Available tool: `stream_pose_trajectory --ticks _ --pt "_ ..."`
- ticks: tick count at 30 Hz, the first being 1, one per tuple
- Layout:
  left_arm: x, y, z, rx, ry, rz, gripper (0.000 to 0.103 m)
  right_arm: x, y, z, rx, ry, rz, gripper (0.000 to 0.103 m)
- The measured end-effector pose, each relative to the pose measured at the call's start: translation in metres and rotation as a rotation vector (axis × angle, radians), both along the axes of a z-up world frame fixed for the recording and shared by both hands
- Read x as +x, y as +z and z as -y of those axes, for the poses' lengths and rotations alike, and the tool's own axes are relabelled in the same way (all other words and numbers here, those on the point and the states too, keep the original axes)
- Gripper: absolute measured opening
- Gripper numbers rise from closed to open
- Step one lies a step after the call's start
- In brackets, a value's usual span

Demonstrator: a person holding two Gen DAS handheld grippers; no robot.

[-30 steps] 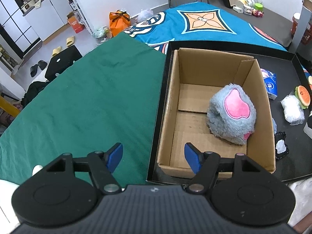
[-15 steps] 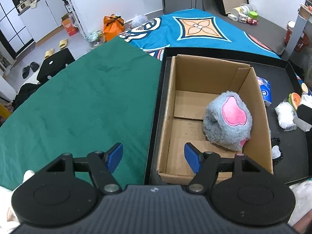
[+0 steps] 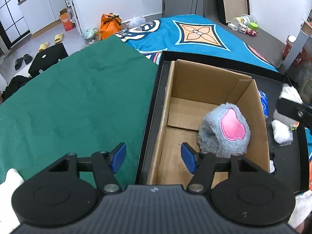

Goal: Organize soft objects
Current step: 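Lower the white bag into the box with the right tool and open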

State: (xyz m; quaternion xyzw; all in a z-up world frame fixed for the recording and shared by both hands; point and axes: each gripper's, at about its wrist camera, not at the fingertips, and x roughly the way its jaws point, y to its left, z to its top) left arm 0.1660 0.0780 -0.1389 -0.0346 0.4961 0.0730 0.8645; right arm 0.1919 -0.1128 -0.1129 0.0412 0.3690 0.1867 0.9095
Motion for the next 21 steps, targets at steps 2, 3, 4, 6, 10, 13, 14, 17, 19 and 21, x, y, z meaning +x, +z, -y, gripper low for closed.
stream_pose_trajectory --ticks 2,3,4,6,10,13,14,17,19,21 --pt "0.002 -0.003 -0.003 -0.019 0.0 0.0 0.054 0.006 0.0 -0.007 -0.01 0.012 0.001 0.052" --pt "0.003 -0.005 -0.004 -0.026 -0.003 -0.003 0.052 0.008 0.0 -0.011 -0.015 0.018 0.0 0.052" --pt "0.005 -0.007 -0.005 -0.029 -0.006 -0.008 0.049 0.011 -0.001 -0.015 -0.019 0.022 -0.002 0.052" --pt "0.006 -0.012 -0.009 -0.037 -0.002 -0.021 0.042 0.015 -0.002 -0.02 -0.024 0.027 -0.004 0.052" --pt "0.01 -0.018 -0.014 -0.061 0.001 -0.042 0.026 0.022 -0.004 -0.027 -0.026 0.033 -0.009 0.054" --pt "0.011 -0.02 -0.017 -0.095 0.004 -0.043 0.013 0.023 -0.006 -0.029 -0.046 0.016 -0.016 0.057" --pt "0.011 -0.021 -0.017 -0.101 0.004 -0.042 0.011 0.022 -0.006 -0.028 -0.046 0.012 -0.02 0.058" --pt "0.012 -0.019 -0.014 -0.096 0.0 -0.04 0.011 0.019 -0.006 -0.021 -0.034 -0.008 -0.034 0.061" --pt "0.011 -0.017 -0.014 -0.102 0.001 -0.04 0.011 0.015 -0.005 -0.015 -0.033 -0.023 -0.037 0.061" --pt "0.011 -0.016 -0.015 -0.108 0.004 -0.04 0.011 0.013 -0.003 -0.01 -0.032 -0.029 -0.038 0.062"
